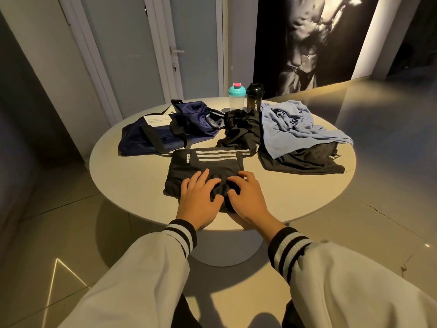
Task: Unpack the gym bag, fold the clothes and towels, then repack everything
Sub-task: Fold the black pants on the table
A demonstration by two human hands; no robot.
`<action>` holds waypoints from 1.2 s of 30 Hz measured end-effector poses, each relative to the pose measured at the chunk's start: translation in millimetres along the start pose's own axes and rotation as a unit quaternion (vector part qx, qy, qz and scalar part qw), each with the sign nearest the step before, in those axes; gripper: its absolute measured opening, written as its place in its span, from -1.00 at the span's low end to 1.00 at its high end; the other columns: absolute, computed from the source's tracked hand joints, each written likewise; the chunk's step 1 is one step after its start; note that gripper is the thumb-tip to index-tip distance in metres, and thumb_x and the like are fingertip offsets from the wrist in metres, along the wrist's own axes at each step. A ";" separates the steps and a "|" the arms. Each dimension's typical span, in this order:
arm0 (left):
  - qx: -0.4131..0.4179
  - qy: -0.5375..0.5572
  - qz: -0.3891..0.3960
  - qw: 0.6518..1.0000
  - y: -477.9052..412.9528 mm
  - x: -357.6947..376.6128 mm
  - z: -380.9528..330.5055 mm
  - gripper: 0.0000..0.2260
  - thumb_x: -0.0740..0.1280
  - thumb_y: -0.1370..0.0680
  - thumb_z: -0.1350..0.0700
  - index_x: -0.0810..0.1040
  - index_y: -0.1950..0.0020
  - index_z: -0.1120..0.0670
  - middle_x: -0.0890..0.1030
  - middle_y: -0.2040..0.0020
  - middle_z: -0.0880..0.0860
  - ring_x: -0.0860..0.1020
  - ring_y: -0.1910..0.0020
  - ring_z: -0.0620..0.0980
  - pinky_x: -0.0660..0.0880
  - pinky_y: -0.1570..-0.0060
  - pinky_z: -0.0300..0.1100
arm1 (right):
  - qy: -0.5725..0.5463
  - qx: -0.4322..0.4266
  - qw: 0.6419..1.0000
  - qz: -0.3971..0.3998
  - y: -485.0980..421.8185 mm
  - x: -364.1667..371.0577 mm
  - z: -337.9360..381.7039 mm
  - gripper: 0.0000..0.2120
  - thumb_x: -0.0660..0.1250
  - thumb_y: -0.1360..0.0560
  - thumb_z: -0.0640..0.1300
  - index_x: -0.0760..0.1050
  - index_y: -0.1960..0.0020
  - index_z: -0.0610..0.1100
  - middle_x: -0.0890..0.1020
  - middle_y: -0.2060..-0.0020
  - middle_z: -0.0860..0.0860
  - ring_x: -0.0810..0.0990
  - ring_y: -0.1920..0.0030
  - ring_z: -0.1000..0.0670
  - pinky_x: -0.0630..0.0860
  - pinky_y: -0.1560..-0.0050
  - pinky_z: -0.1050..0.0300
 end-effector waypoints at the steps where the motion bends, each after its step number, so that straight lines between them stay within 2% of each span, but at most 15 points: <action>1: -0.002 -0.015 0.008 1.000 -0.2 1.7 0.2 -0.52 0.16 -0.64 -0.19 0.25 -0.56 -0.19 0.10 -0.65 -0.02 -0.03 -0.63 0.03 -0.21 -0.58 0.13 | 0.000 0.004 1.000 -0.007 -0.2 -0.4 -0.4 -0.58 0.25 -0.58 -0.04 0.45 -0.43 0.01 0.31 -0.50 -0.02 0.34 -0.43 -0.09 0.31 -0.46 -0.02; 3: 0.002 -0.030 0.049 0.998 -0.7 7.2 -1.3 -0.47 0.12 -0.64 -0.25 0.17 -0.60 -0.19 0.08 -0.65 -0.01 -0.03 -0.63 0.04 -0.23 -0.57 0.13 | 0.029 0.008 1.000 0.008 0.1 1.3 0.7 -0.54 0.22 -0.59 -0.01 0.38 -0.49 0.05 0.27 -0.54 -0.06 0.31 -0.48 -0.13 0.20 -0.53 -0.14; 5: 0.008 -0.037 0.074 0.997 0.6 9.4 -2.8 -0.44 0.11 -0.64 -0.28 0.13 -0.61 -0.18 0.10 -0.65 0.00 0.03 -0.62 0.04 -0.17 -0.58 0.11 | 0.042 0.015 0.998 0.034 0.1 3.0 1.9 -0.54 0.19 -0.61 -0.01 0.34 -0.51 0.05 0.26 -0.54 -0.05 0.30 -0.48 -0.12 0.15 -0.54 -0.16; 8: 0.013 -0.046 0.073 0.996 5.2 6.7 -2.0 -0.40 0.12 -0.60 -0.34 0.14 -0.60 -0.18 0.16 -0.63 0.00 0.10 -0.60 0.05 -0.08 -0.58 0.10 | -0.020 0.022 0.999 0.026 2.2 -2.6 1.6 -0.57 0.23 -0.62 -0.08 0.40 -0.48 0.00 0.29 -0.50 -0.02 0.38 -0.41 -0.09 0.34 -0.43 0.02; 11: 0.015 -0.054 0.075 0.996 12.0 4.7 -4.1 -0.37 0.14 -0.58 -0.38 0.14 -0.60 -0.19 0.17 -0.63 0.01 0.11 -0.59 0.07 -0.05 -0.57 0.09 | -0.041 0.006 0.999 0.021 7.4 -7.2 2.8 -0.58 0.27 -0.60 -0.13 0.44 -0.45 -0.05 0.28 -0.47 -0.01 0.40 -0.38 -0.07 0.38 -0.37 0.10; 15: 0.018 -0.044 0.097 0.994 23.6 2.9 -11.7 -0.31 0.12 -0.54 -0.45 0.11 -0.61 -0.21 0.11 -0.64 0.01 0.05 -0.60 0.10 -0.08 -0.55 0.11 | -0.021 -0.015 0.999 0.040 15.7 -10.7 3.4 -0.49 0.28 -0.56 -0.20 0.38 -0.50 -0.07 0.19 -0.54 0.00 0.31 -0.46 -0.08 0.30 -0.45 0.06; 18: 0.031 -0.044 0.140 0.989 33.8 2.7 -12.8 -0.15 0.13 -0.42 -0.57 0.05 -0.62 -0.24 0.04 -0.66 -0.01 0.00 -0.60 0.11 -0.09 -0.55 0.12 | 0.011 -0.015 0.998 0.055 21.7 -14.0 1.7 -0.47 0.27 -0.56 -0.21 0.33 -0.53 -0.10 0.18 -0.57 -0.01 0.23 -0.52 -0.08 0.20 -0.50 0.05; 20: 0.043 -0.064 0.161 0.984 40.0 0.5 -13.5 -0.09 0.20 -0.38 -0.57 0.01 -0.63 -0.24 0.02 -0.66 -0.01 0.00 -0.60 0.13 -0.08 -0.55 0.13 | 0.020 -0.008 0.998 0.066 27.6 -16.6 1.0 -0.47 0.27 -0.57 -0.21 0.32 -0.54 -0.11 0.18 -0.57 -0.02 0.22 -0.53 -0.08 0.17 -0.50 0.08; 22: 0.057 -0.082 0.145 0.984 47.0 -4.6 -17.9 -0.12 0.31 -0.41 -0.49 0.05 -0.63 -0.23 0.09 -0.64 0.00 0.07 -0.58 0.12 -0.01 -0.54 0.09 | 0.016 0.000 0.997 0.070 36.3 -20.3 1.8 -0.48 0.27 -0.58 -0.19 0.33 -0.53 -0.11 0.19 -0.56 -0.04 0.24 -0.51 -0.09 0.19 -0.49 0.08; 27: 0.098 -0.070 0.031 0.992 74.5 -16.6 -42.6 -0.47 0.36 -0.59 -0.05 0.30 -0.54 -0.20 0.43 -0.44 -0.07 0.35 -0.35 0.01 0.25 -0.37 -0.07 | -0.046 0.032 0.998 0.043 57.2 -37.1 1.4 -0.59 0.27 -0.60 -0.17 0.45 -0.45 -0.11 0.36 -0.43 -0.07 0.37 -0.41 -0.08 0.27 -0.40 0.14; 31: 0.102 -0.061 0.050 0.992 75.9 -33.5 -54.9 -0.63 0.31 -0.64 0.00 0.43 -0.45 -0.19 0.55 -0.32 -0.04 0.46 -0.27 0.04 0.36 -0.33 -0.04 | -0.117 0.047 0.992 -0.007 65.6 -55.6 2.6 -0.68 0.23 -0.60 -0.28 0.58 -0.30 -0.12 0.53 -0.29 -0.06 0.48 -0.25 0.00 0.33 -0.23 0.23; 34: 0.036 0.054 0.071 0.995 65.6 -50.6 -54.7 -0.69 0.28 -0.64 0.12 0.56 -0.34 -0.16 0.62 -0.24 -0.02 0.53 -0.23 0.05 0.45 -0.33 0.01 | -0.170 0.051 0.984 -0.030 60.3 -66.3 10.1 -0.68 0.22 -0.58 -0.30 0.62 -0.23 -0.09 0.56 -0.24 -0.03 0.48 -0.19 0.04 0.38 -0.26 0.20; 36: -0.024 0.152 0.045 0.987 52.6 -64.6 -51.6 -0.68 0.28 -0.63 0.20 0.60 -0.31 -0.11 0.65 -0.21 0.00 0.55 -0.20 0.06 0.46 -0.33 0.03 | -0.193 0.022 0.979 -0.066 46.8 -76.3 20.9 -0.70 0.24 -0.57 -0.28 0.64 -0.20 -0.09 0.59 -0.20 -0.01 0.52 -0.21 0.01 0.44 -0.35 0.06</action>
Point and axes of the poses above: each hand's wrist, its own y-axis away from the middle knuckle, its own x-axis out of the palm, z = x × y, the point moved 6 cm from there along -y, towards the middle knuckle
